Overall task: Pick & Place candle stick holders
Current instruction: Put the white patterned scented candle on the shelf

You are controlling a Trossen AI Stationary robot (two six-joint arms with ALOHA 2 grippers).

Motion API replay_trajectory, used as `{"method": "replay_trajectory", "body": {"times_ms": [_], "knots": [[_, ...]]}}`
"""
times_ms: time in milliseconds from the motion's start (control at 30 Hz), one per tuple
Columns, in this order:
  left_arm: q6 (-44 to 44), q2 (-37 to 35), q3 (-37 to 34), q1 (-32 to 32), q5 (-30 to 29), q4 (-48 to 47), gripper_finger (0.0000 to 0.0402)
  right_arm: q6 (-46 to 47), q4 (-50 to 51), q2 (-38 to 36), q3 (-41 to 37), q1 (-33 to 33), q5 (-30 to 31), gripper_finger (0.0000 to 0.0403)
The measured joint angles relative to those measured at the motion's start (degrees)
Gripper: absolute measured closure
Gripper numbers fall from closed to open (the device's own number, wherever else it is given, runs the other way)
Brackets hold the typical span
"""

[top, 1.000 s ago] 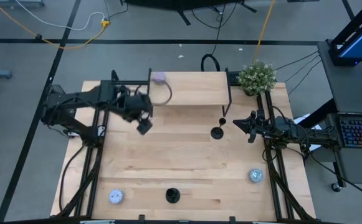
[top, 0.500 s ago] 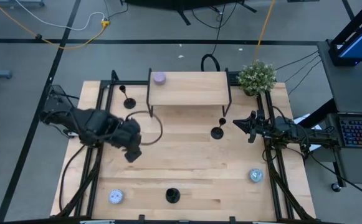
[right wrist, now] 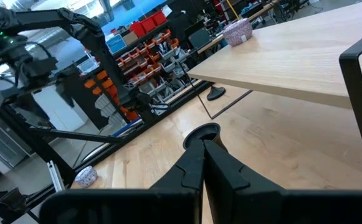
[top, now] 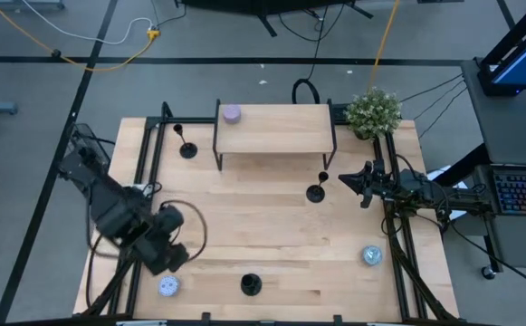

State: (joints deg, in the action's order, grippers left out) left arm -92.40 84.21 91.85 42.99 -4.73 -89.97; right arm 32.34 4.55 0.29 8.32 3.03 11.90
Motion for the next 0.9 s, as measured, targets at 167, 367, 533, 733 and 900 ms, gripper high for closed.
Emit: {"method": "replay_trajectory", "body": {"times_ms": [167, 367, 533, 733, 900], "knots": [[-13.42, 3.01, 0.0, 5.86, 1.09, 0.02, 0.0046, -0.01, 0.0, 0.0, 0.0, 0.0, 0.0, 0.0403], [-25.52, 7.79, 0.0, 10.76, 5.25, 0.53, 0.0045, -0.01, -0.01, 0.0, 0.0, 0.0, 0.0, 0.0403], [-31.38, 11.91, 0.0, 13.73, 8.33, 4.22, 0.0045, 0.0, 0.01, 0.01, 0.0, 0.0, -0.02, 0.0403], [-36.34, 16.03, 0.0, 15.79, 8.28, 6.53, 0.0045, 0.0, -0.01, -0.01, 0.0, 0.0, 0.0, 0.0403], [-37.94, 18.6, 0.0, 16.51, 8.28, 6.5, 0.0025, 0.0, -0.01, 0.01, 0.0, 0.01, 0.0, 0.0403]]}}
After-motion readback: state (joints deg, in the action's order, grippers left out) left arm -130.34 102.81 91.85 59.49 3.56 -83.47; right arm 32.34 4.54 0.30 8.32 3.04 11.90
